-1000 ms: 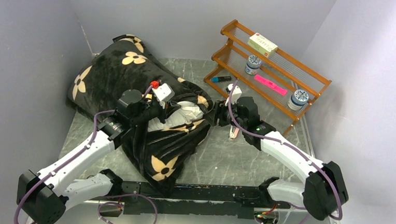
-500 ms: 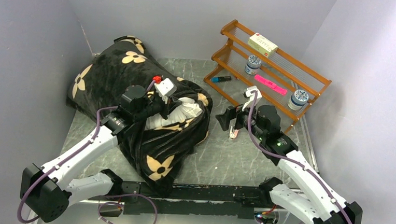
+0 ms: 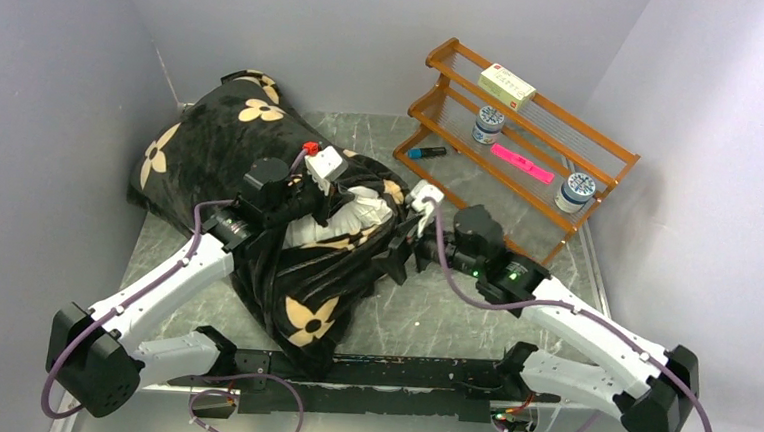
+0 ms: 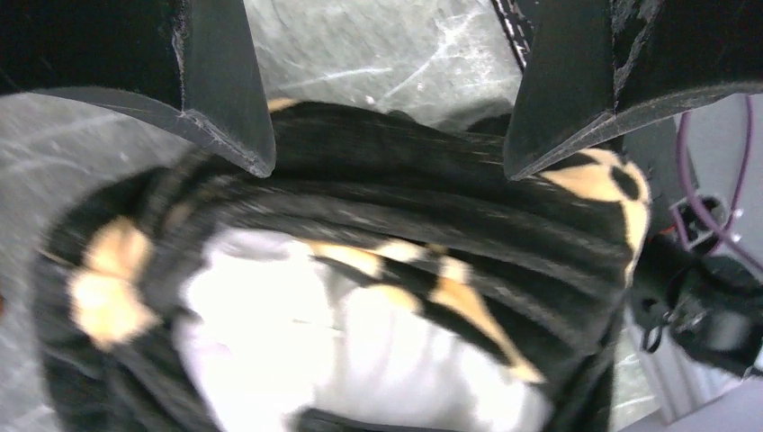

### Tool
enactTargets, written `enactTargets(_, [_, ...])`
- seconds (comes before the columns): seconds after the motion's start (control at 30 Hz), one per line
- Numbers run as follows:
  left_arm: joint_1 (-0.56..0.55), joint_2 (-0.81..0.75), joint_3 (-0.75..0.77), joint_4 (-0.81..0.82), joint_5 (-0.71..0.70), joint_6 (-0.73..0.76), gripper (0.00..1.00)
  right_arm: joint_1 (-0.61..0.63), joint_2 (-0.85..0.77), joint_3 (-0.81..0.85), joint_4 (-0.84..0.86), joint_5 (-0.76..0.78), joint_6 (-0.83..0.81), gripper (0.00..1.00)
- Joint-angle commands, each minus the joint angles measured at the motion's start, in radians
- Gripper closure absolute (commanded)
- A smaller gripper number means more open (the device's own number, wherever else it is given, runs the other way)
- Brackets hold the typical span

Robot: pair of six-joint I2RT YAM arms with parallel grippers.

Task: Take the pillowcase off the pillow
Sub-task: Remove the pillow from the pillowcase.

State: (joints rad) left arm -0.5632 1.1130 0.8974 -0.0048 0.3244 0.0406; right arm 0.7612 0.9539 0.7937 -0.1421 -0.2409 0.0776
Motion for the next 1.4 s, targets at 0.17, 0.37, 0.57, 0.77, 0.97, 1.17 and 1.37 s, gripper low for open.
enactTargets(0.17, [0.019, -0.012, 0.061, 0.056, -0.045, 0.024, 0.95, 0.206, 0.129, 0.122, 0.137, 0.092, -0.167, 0.00])
enactTargets(0.37, [0.018, -0.018, 0.061, 0.052, -0.038, 0.027, 0.95, 0.210, 0.258, 0.196, 0.177, -0.030, -0.227, 0.06])
enactTargets(0.57, [0.017, -0.027, 0.063, 0.047, -0.044, 0.035, 0.95, 0.209, 0.343, 0.215, 0.200, -0.081, -0.252, 0.10])
enactTargets(0.77, [0.017, -0.044, 0.064, 0.044, -0.054, 0.038, 0.95, 0.208, 0.380, 0.196, 0.189, -0.132, -0.248, 0.31])
enactTargets(0.97, [0.017, -0.044, 0.077, 0.020, -0.086, 0.041, 0.95, 0.208, 0.313, 0.109, 0.170, -0.154, -0.217, 0.70])
enactTargets(1.17, [0.020, -0.026, 0.130, -0.035, -0.177, 0.014, 0.95, 0.209, 0.220, -0.011, 0.145, -0.157, -0.166, 0.87])
enactTargets(1.37, [0.036, 0.043, 0.243, -0.094, -0.224, -0.052, 0.95, 0.209, 0.125, -0.142, 0.195, -0.125, -0.080, 1.00])
